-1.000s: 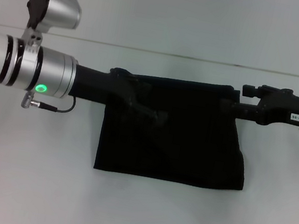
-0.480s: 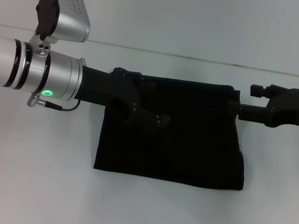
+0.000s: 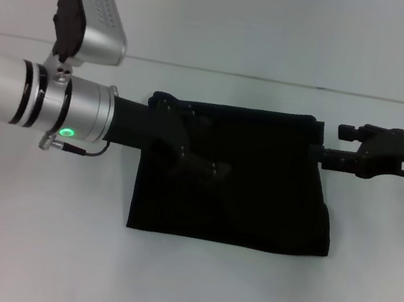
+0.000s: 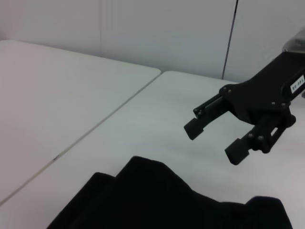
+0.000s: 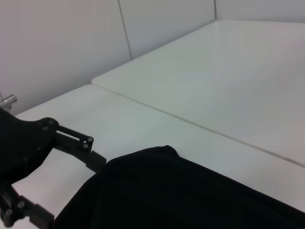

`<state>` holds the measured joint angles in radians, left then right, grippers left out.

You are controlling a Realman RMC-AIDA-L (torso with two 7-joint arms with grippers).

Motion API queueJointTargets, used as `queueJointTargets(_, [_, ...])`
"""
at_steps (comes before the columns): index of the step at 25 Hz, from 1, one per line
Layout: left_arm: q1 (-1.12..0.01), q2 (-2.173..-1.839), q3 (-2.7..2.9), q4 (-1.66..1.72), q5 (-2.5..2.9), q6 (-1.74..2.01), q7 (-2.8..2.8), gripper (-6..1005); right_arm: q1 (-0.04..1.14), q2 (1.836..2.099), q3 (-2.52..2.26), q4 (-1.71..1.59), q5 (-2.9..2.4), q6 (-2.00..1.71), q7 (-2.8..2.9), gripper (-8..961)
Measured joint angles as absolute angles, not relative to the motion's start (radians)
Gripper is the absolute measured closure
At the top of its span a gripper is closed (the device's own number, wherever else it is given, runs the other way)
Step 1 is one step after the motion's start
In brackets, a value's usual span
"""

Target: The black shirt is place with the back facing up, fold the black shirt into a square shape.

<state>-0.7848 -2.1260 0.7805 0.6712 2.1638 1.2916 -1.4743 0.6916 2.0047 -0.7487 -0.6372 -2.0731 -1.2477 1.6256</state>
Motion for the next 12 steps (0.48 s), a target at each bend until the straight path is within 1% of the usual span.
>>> queueJointTargets(4, [-0.78, -2.137, 0.804, 0.671, 2.164, 1.272, -1.474, 69, 0.696, 2.012, -0.751, -0.636, -2.074, -1.239, 1.626, 66])
queueJointTargets(12, [-0.778, -2.146, 0.822, 0.668, 2.165, 1.257, -1.464, 69, 0.698, 2.021, -0.749, -0.633, -2.073, -1.241, 1.628, 67])
